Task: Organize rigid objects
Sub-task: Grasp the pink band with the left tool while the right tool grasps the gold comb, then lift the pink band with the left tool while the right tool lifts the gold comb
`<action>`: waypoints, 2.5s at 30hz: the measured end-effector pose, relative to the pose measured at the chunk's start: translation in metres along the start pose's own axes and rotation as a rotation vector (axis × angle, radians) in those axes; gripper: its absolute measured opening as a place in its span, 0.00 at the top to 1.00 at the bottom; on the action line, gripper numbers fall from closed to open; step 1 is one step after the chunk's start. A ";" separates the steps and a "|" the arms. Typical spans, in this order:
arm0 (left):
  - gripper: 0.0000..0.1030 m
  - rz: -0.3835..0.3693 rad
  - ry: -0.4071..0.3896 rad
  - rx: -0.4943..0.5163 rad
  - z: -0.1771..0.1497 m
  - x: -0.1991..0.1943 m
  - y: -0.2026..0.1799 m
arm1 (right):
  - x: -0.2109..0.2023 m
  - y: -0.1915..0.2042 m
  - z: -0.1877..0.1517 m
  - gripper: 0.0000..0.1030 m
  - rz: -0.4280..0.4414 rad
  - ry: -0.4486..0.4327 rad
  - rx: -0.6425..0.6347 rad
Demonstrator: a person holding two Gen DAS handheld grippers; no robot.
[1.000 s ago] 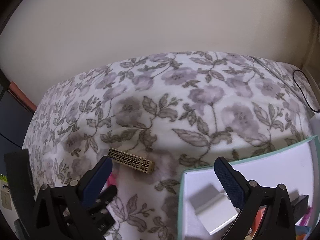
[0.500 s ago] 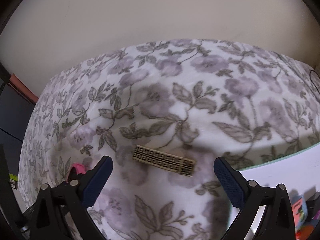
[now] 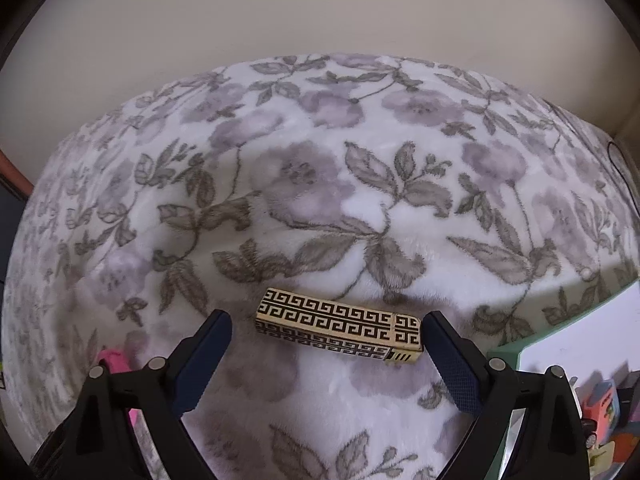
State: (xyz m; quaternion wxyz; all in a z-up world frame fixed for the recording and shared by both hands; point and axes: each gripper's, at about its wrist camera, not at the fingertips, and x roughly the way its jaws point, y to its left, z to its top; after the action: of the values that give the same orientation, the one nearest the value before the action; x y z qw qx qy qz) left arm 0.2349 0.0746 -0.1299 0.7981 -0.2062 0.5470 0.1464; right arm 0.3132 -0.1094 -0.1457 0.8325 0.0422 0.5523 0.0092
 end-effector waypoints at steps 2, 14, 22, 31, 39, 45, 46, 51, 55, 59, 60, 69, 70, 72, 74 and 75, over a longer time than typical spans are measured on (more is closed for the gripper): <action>0.42 -0.003 0.001 -0.001 -0.002 -0.001 0.002 | 0.004 0.000 0.001 0.08 -0.013 0.007 0.001; 0.42 -0.017 0.016 -0.013 0.000 0.001 0.003 | 0.008 0.003 -0.004 0.17 -0.049 -0.008 -0.034; 0.42 -0.031 0.023 -0.010 -0.001 0.001 0.001 | -0.002 0.001 -0.016 0.17 -0.035 0.004 -0.038; 0.45 -0.072 -0.027 0.023 -0.009 -0.029 -0.019 | -0.052 -0.016 -0.030 0.17 0.015 -0.029 -0.029; 0.52 -0.121 -0.043 0.090 -0.035 -0.057 -0.036 | -0.100 -0.055 -0.051 0.17 0.029 -0.061 0.028; 0.53 -0.189 -0.040 0.061 -0.041 -0.060 -0.025 | -0.128 -0.087 -0.074 0.17 0.041 -0.066 0.078; 0.53 -0.191 -0.036 0.044 -0.039 -0.058 -0.020 | -0.131 -0.091 -0.079 0.17 0.040 -0.068 0.083; 0.53 -0.170 -0.026 -0.012 -0.031 -0.046 -0.002 | -0.131 -0.111 -0.090 0.17 0.059 -0.036 0.140; 0.53 -0.127 -0.034 0.020 -0.025 -0.034 -0.007 | -0.125 -0.114 -0.093 0.17 0.087 -0.007 0.153; 0.53 -0.079 -0.025 0.058 -0.022 -0.017 -0.014 | -0.122 -0.112 -0.091 0.17 0.095 -0.003 0.144; 0.52 -0.065 -0.025 0.066 -0.021 -0.013 -0.015 | -0.121 -0.111 -0.091 0.17 0.096 -0.001 0.142; 0.45 0.036 -0.083 0.151 -0.017 -0.005 -0.026 | -0.112 -0.107 -0.087 0.17 0.098 0.024 0.126; 0.45 0.046 -0.084 0.157 -0.016 -0.004 -0.026 | -0.112 -0.107 -0.087 0.17 0.097 0.025 0.125; 0.45 0.072 -0.081 0.158 -0.016 -0.002 -0.024 | -0.111 -0.107 -0.087 0.17 0.099 0.028 0.125; 0.45 0.110 -0.074 0.150 -0.017 0.000 -0.021 | -0.111 -0.107 -0.087 0.17 0.096 0.030 0.122; 0.45 0.115 -0.071 0.148 -0.017 0.001 -0.019 | -0.111 -0.106 -0.087 0.17 0.095 0.031 0.118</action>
State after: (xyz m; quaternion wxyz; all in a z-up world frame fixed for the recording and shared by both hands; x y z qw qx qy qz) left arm 0.2301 0.0497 -0.1328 0.8201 -0.1096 0.5388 0.1585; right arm 0.1862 -0.2167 -0.0864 0.8185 0.1173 0.5622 0.0165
